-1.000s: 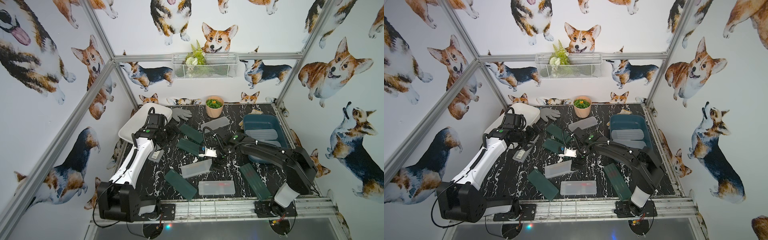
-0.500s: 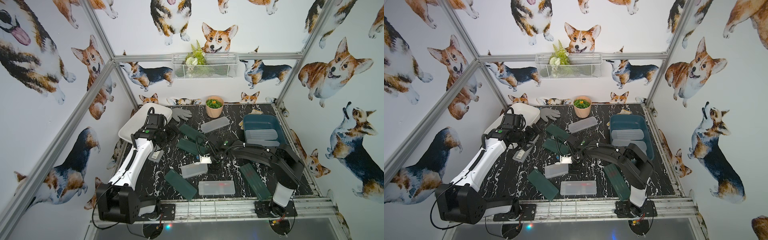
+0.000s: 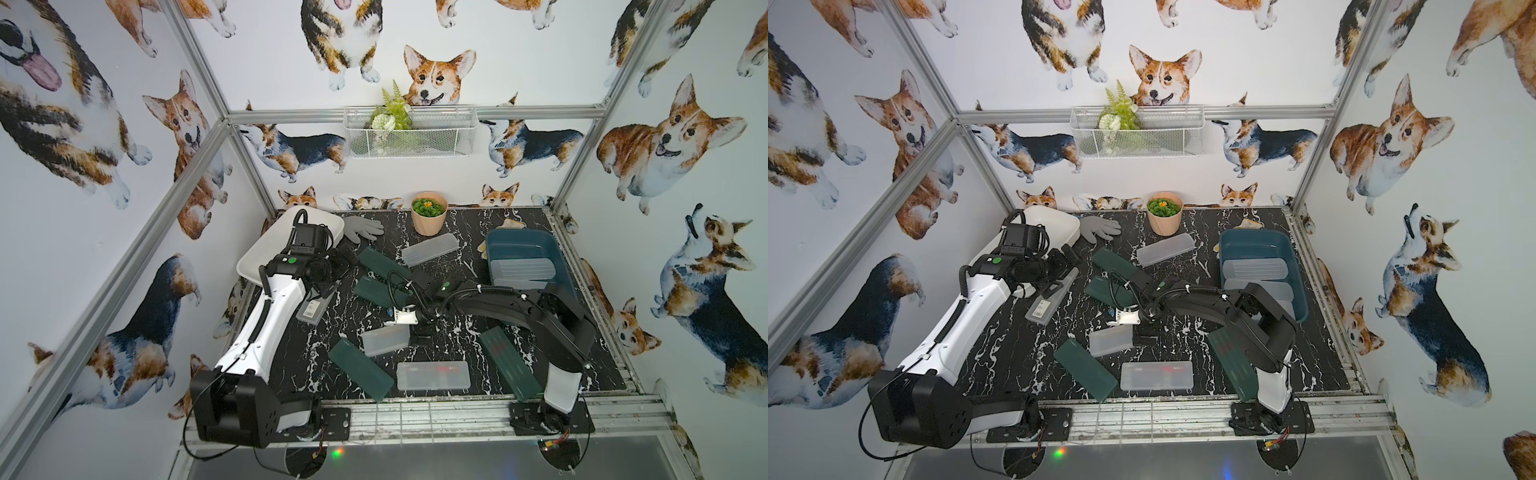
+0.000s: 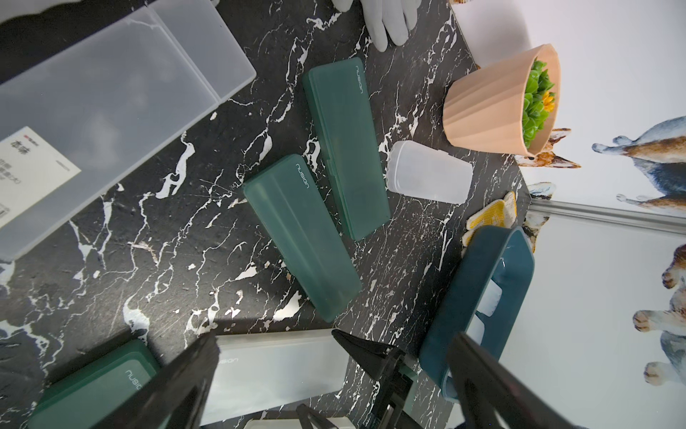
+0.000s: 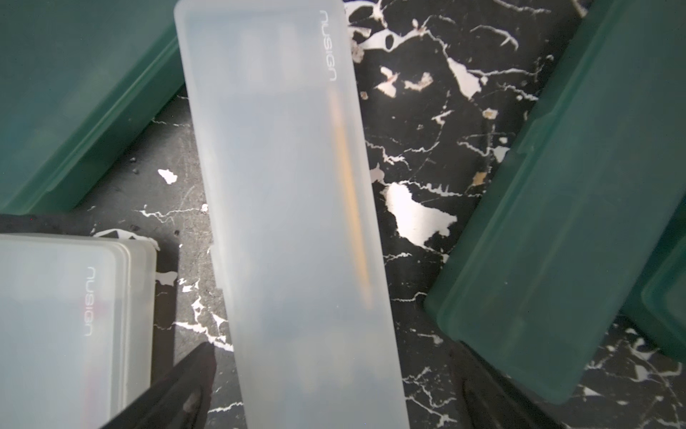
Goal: Place the pencil cases by color into the storage box
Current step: Pick up the pencil case from the center of the board.
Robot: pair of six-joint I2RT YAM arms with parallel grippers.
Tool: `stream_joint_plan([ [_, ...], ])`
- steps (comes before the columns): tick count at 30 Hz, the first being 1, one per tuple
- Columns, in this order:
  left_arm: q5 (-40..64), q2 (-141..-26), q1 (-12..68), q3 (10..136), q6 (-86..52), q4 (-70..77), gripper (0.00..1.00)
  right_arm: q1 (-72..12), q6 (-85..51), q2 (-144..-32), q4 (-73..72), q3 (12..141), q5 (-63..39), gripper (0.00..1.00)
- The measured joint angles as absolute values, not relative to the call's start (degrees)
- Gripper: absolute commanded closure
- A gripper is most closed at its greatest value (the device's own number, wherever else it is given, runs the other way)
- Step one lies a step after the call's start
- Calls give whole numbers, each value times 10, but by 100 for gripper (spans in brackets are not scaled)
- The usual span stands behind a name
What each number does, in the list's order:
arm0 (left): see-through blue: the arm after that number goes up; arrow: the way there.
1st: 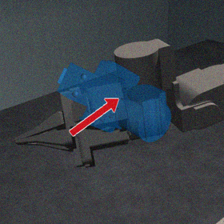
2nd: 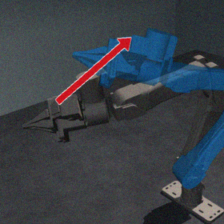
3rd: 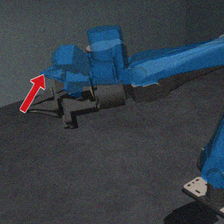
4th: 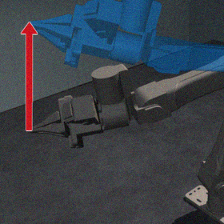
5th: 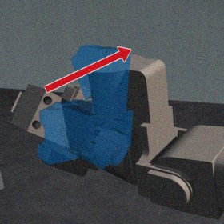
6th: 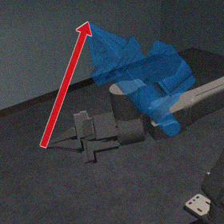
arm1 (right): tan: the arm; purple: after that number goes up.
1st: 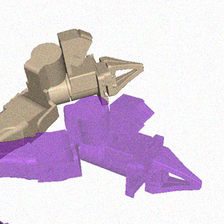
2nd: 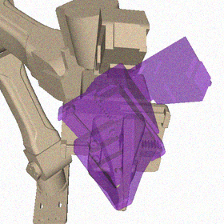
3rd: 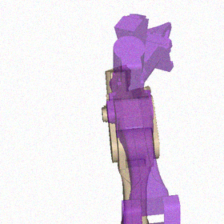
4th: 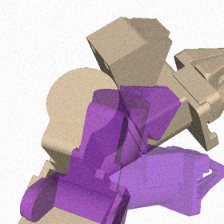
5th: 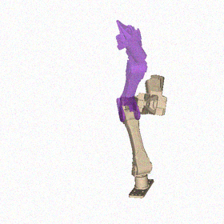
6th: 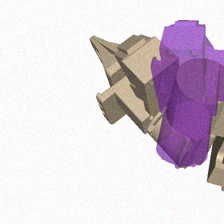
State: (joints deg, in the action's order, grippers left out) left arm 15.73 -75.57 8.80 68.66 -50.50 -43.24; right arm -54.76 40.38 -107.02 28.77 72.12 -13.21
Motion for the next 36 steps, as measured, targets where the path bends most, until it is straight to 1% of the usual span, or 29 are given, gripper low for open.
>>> stream_joint_plan([
  [9, 146, -756, 92, 688, -496, -437, 2, -557, 398, -1086, 272, 715, -136, 2],
  [16, 142, -755, 96, 689, -490, -439, 2, -559, 385, -1099, 255, 705, -134, 7],
  [20, 142, -755, 98, 689, -486, -441, 2, -560, 375, -1105, 249, 702, -129, 14],
  [23, 142, -755, 99, 690, -486, -441, 2, -560, 371, -1108, 238, 699, -132, 22],
  [27, 142, -756, 101, 691, -486, -441, 2, -561, 365, -1108, 224, 694, -136, 36],
  [29, 142, -756, 102, 694, -486, -441, 2, -561, 363, -1108, 217, 693, -135, 42],
  [36, 140, -757, 102, 704, -482, -441, 2, -562, 358, -1102, 218, 697, -112, 49],
])
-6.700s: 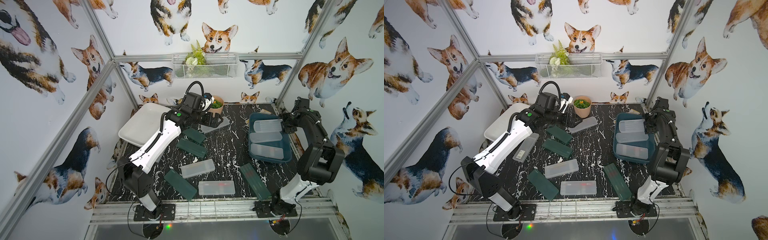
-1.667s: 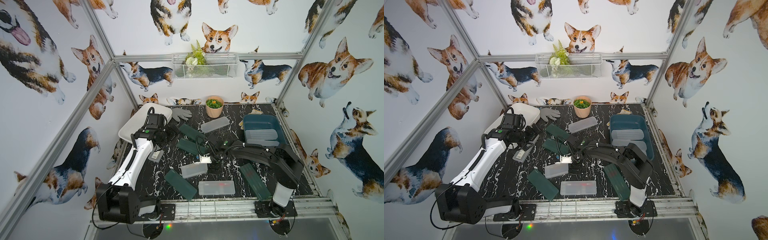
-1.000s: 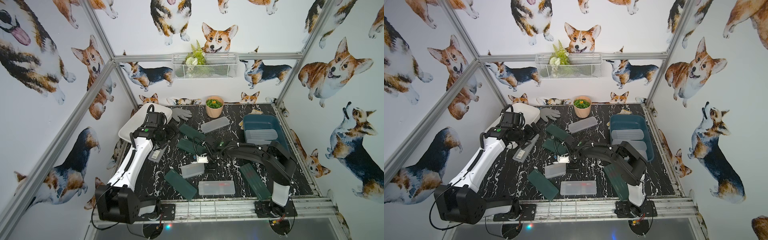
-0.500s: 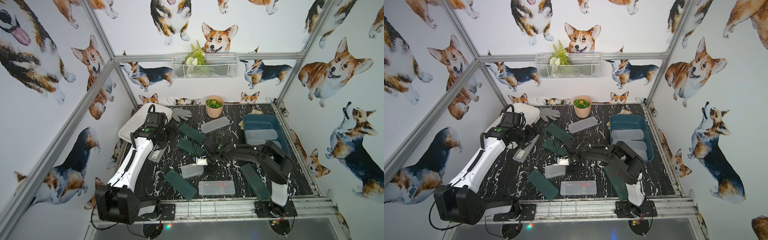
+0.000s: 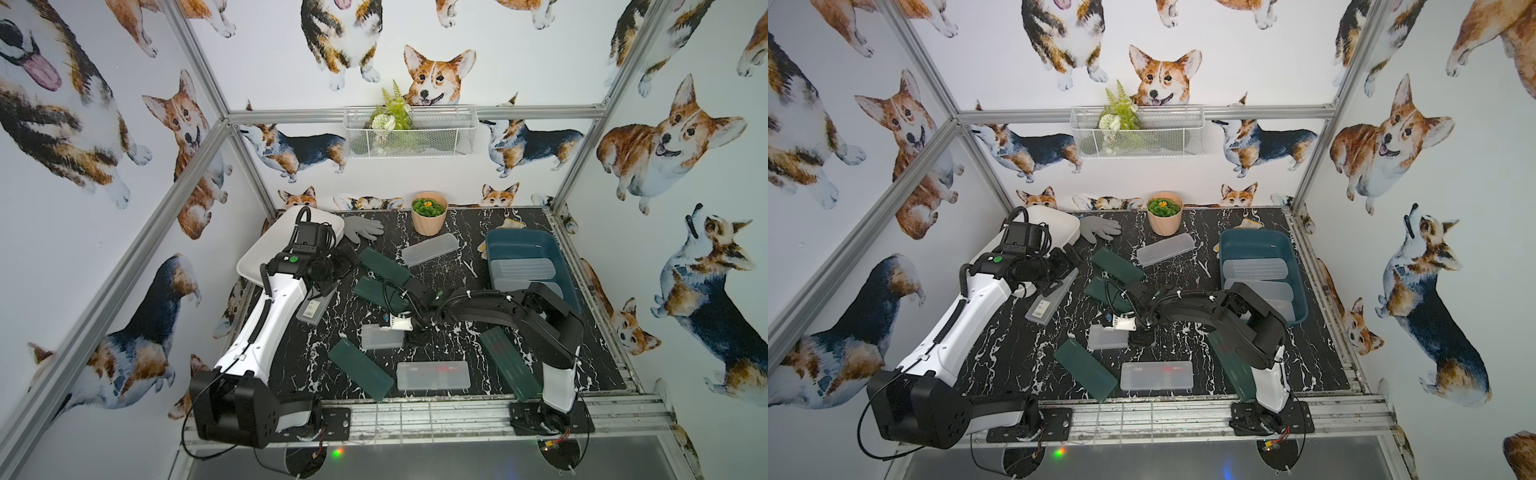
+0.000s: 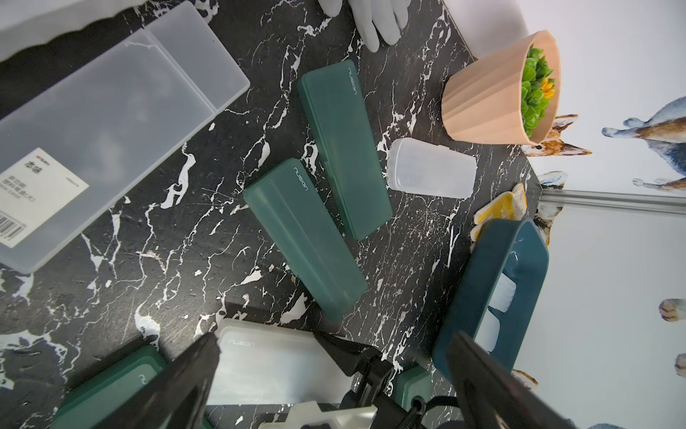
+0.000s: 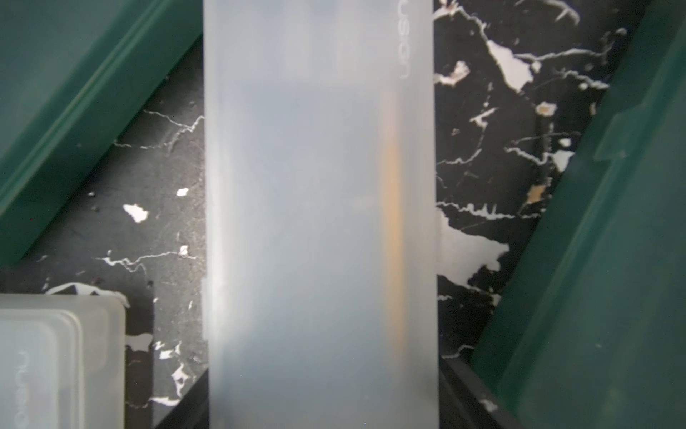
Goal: Place the pencil cases by color into the storage box
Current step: Pick up the pencil case from the center of the board, then place the pencil case at the storage box.
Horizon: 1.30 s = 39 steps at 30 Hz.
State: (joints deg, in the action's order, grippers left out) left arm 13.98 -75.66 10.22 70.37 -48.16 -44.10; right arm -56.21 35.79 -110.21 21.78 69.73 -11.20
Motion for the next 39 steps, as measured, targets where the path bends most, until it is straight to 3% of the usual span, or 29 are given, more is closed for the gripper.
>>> stream_joint_plan([
  [18, 92, -792, 103, 824, -436, -451, 2, -550, 311, -982, 229, 735, -99, 50],
  [31, 93, -860, 115, 952, -376, -425, 2, -428, 139, -897, 152, 739, -104, 50],
  [39, 119, -891, 154, 1000, -331, -395, 2, -351, 13, -856, 144, 729, -31, 49],
])
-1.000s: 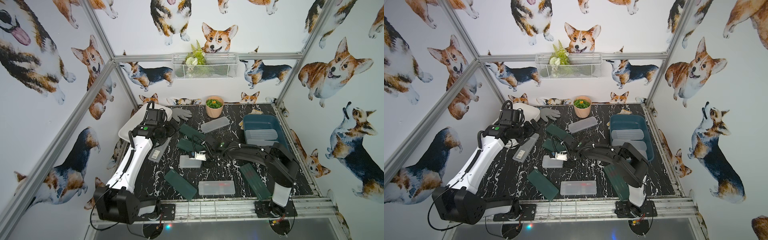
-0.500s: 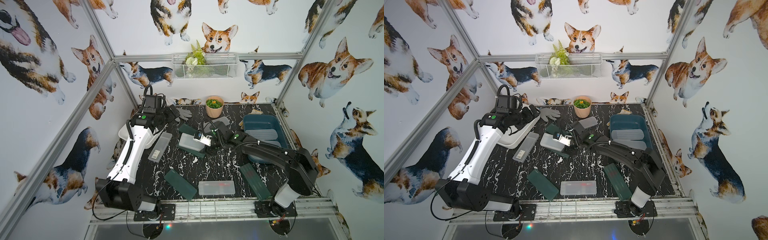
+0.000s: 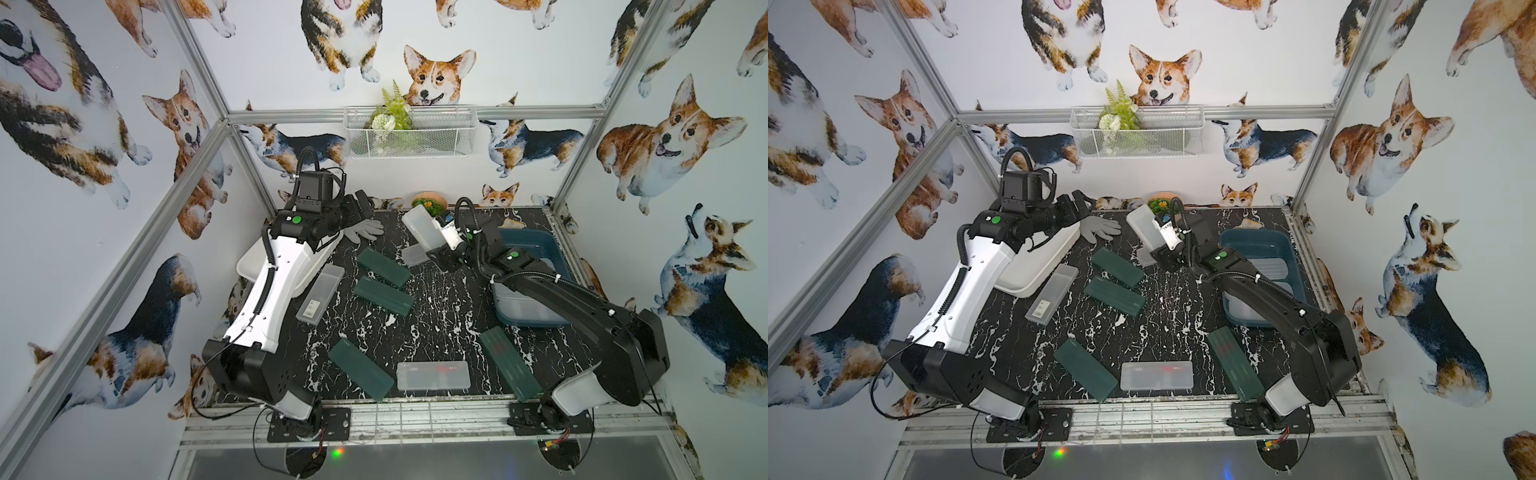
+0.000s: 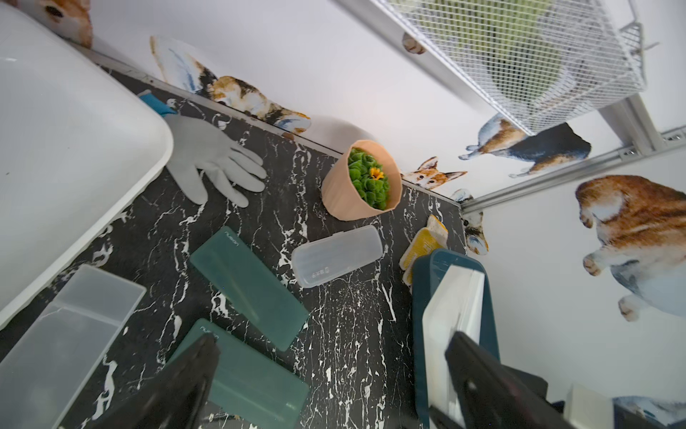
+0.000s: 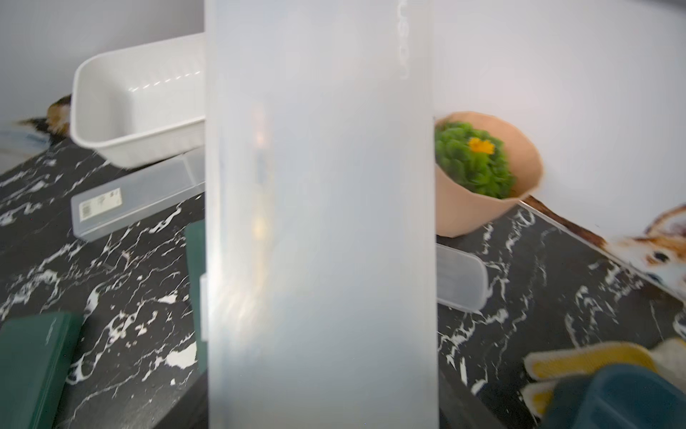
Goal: Place the pencil cases by color into the storage box
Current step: Place the pencil case at the storage box.
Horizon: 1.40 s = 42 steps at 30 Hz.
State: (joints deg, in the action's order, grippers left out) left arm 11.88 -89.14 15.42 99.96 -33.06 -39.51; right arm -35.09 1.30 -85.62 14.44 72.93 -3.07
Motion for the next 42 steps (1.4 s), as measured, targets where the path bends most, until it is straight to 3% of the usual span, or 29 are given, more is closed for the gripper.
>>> stream_joint_plan([
  [13, 130, -897, 281, 985, -180, -353, 1, -217, -218, -816, 234, 725, 103, 51],
  [22, 150, -888, 311, 948, -139, -335, 0, -148, -392, -818, 292, 695, 161, 53],
  [42, 189, -848, 320, 904, -92, -298, 0, -102, -680, -1048, 347, 826, 177, 51],
])
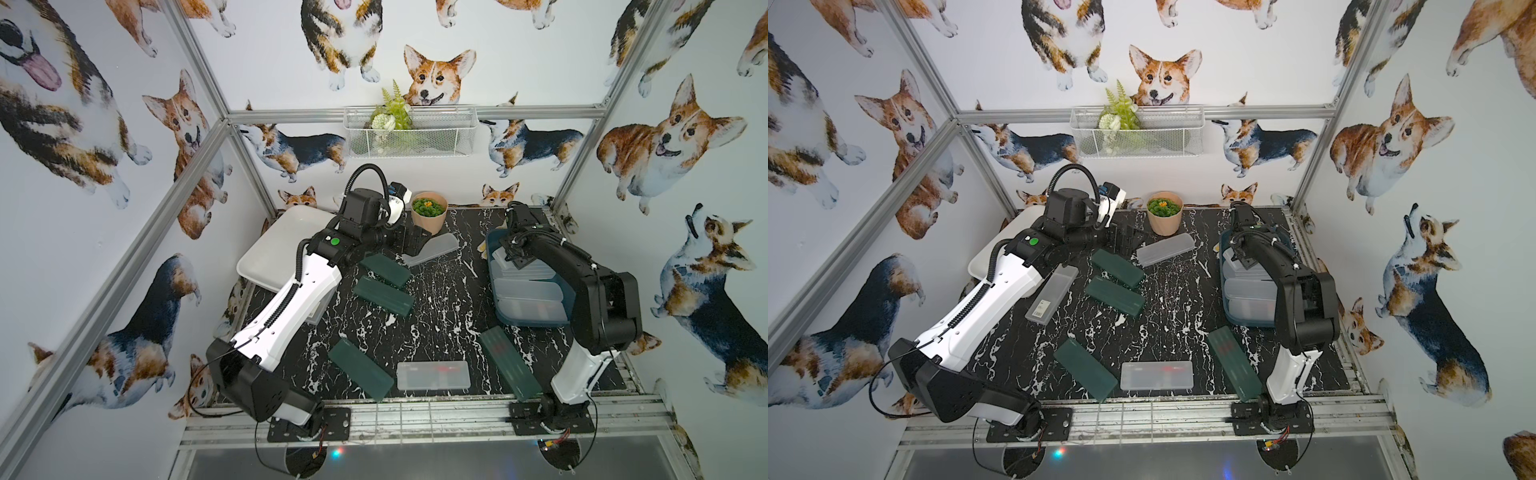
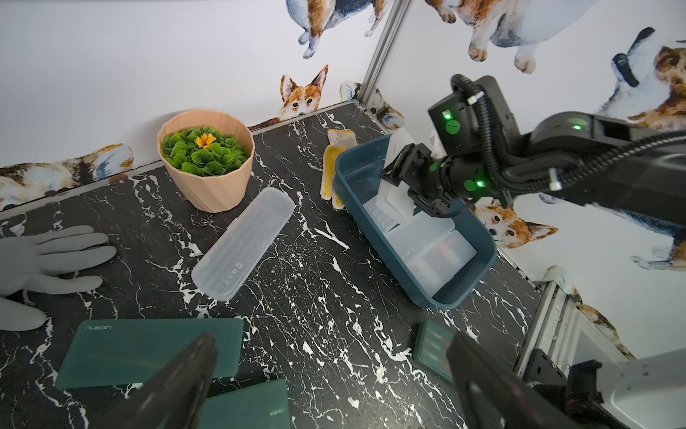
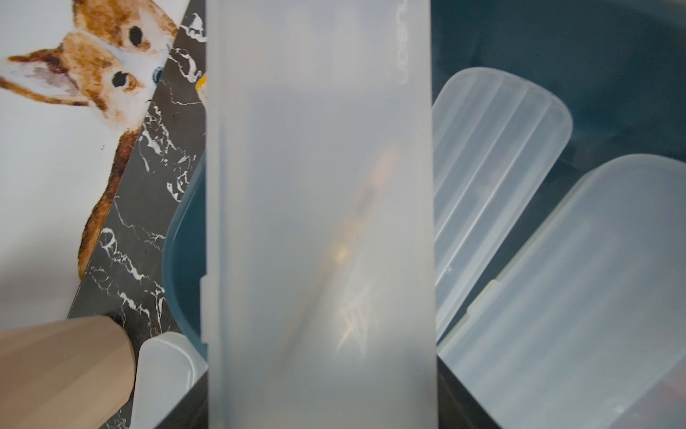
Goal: Place the pencil cases by color into the storage box
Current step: Place the pencil case at the storage box.
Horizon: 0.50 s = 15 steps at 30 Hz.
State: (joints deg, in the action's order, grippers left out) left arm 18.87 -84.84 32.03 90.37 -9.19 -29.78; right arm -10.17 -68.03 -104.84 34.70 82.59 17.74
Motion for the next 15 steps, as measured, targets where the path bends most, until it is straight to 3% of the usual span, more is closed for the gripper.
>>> stream_joint_plan([
  [15, 237, -827, 344, 877, -46, -248, 0, -79, -777, -1160, 366, 937, 181, 48],
])
